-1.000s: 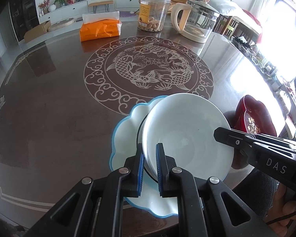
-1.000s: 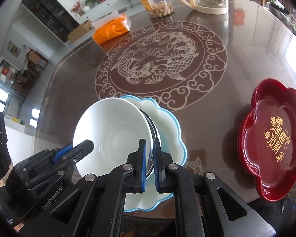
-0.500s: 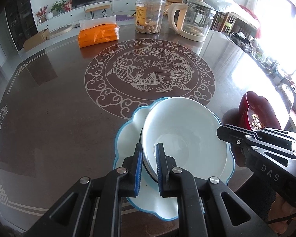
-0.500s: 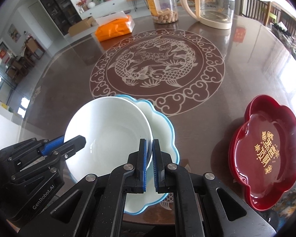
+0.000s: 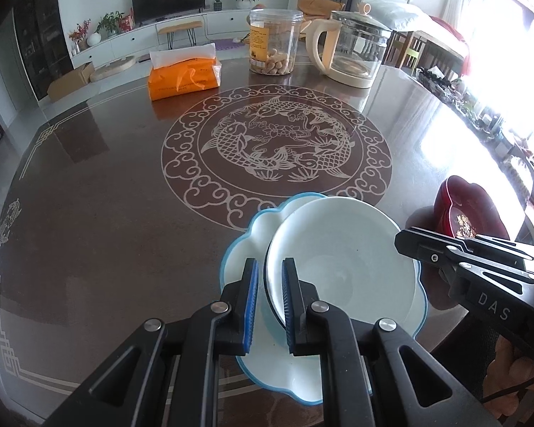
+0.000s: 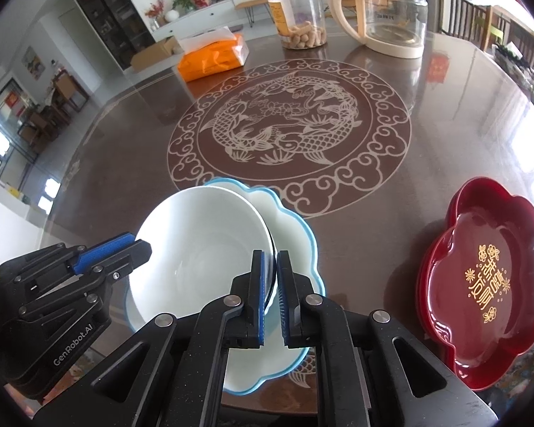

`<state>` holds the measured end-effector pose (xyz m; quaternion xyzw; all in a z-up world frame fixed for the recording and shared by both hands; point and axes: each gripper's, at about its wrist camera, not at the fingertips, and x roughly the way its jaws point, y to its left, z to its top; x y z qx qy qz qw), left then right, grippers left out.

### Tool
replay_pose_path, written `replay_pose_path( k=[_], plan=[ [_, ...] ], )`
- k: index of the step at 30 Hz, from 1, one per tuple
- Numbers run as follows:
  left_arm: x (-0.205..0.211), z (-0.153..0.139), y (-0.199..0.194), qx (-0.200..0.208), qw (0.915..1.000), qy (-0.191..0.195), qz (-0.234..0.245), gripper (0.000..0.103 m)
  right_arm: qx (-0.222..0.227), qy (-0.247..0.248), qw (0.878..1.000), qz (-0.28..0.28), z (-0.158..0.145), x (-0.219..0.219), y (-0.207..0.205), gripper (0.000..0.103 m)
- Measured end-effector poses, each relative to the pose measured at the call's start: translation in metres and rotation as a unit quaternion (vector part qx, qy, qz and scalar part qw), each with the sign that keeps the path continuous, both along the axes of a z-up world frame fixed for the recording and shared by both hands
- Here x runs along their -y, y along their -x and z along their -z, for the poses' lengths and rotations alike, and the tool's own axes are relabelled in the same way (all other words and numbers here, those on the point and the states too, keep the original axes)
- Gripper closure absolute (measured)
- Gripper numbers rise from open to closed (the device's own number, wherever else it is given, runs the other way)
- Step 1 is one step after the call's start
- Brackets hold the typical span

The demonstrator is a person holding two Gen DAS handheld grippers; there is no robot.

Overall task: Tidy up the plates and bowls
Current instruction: 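Lower the small bowl into the black-rimmed bowl and open the right gripper, then move the right gripper toward the rim of the scalloped bowl stack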

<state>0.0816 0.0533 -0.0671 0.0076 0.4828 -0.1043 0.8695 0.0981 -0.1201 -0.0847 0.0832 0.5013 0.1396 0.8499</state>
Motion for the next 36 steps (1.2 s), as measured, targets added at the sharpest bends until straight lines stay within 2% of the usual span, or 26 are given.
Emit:
replay_pose_path(
  k=[2, 3, 4, 6, 10, 13, 15, 21, 24, 25, 26, 28, 32, 36],
  plan=[
    [-0.005, -0.006, 0.001, 0.013, 0.9998, 0.008, -0.01, 0.091, 0.018, -0.015, 1.0, 0.007, -0.005, 0.004, 0.002, 0.088],
    [-0.006, -0.009, 0.002, 0.02, 0.9996, 0.009, -0.014, 0.091, 0.028, -0.022, 0.999, 0.011, -0.01, 0.006, 0.003, 0.076],
    [-0.007, -0.012, 0.004, 0.028, 0.9994, 0.011, -0.018, 0.091, 0.04, -0.027, 0.999, 0.016, -0.014, 0.008, 0.005, 0.06],
    [-0.009, -0.019, 0.009, 0.045, 0.9987, 0.012, -0.023, 0.09, 0.072, -0.028, 0.997, 0.027, -0.025, 0.012, 0.011, 0.043],
    [-0.013, -0.03, 0.023, 0.074, 0.9964, 0.017, -0.039, 0.088, 0.136, -0.009, 0.989, 0.054, -0.045, 0.021, 0.032, 0.039],
    [-0.012, -0.034, 0.035, 0.088, 0.9949, 0.019, -0.046, 0.088, 0.193, 0.019, 0.977, 0.088, -0.054, 0.027, 0.059, 0.032],
    [-0.01, -0.035, 0.043, 0.094, 0.9942, 0.018, -0.049, 0.088, 0.221, 0.03, 0.969, 0.106, -0.054, 0.028, 0.077, 0.032],
    [-0.009, -0.028, 0.062, 0.103, 0.9924, 0.007, -0.067, 0.088, 0.265, 0.053, 0.951, 0.15, -0.032, 0.033, 0.125, 0.031],
    [-0.011, -0.021, 0.067, 0.095, 0.9926, 0.008, -0.075, 0.085, 0.28, 0.069, 0.946, 0.148, -0.025, 0.029, 0.141, 0.031],
    [-0.013, -0.019, 0.07, 0.095, 0.9922, 0.01, -0.08, 0.069, 0.288, 0.067, 0.944, 0.146, -0.027, 0.03, 0.145, 0.031],
    [-0.015, -0.018, 0.072, 0.097, 0.9914, 0.013, -0.088, 0.045, 0.302, 0.063, 0.94, 0.147, -0.03, 0.031, 0.15, 0.031],
    [-0.022, -0.02, 0.081, 0.121, 0.9852, 0.025, -0.118, 0.024, 0.324, 0.066, 0.932, 0.148, -0.034, 0.029, 0.156, 0.031],
    [-0.024, -0.026, 0.089, 0.149, 0.9806, 0.01, -0.127, 0.021, 0.331, 0.089, 0.931, 0.125, -0.034, 0.015, 0.157, 0.028],
    [-0.018, -0.029, 0.1, 0.193, 0.9737, -0.028, -0.118, 0.014, 0.338, 0.091, 0.928, 0.124, -0.034, 0.014, 0.159, 0.028]
  ],
)
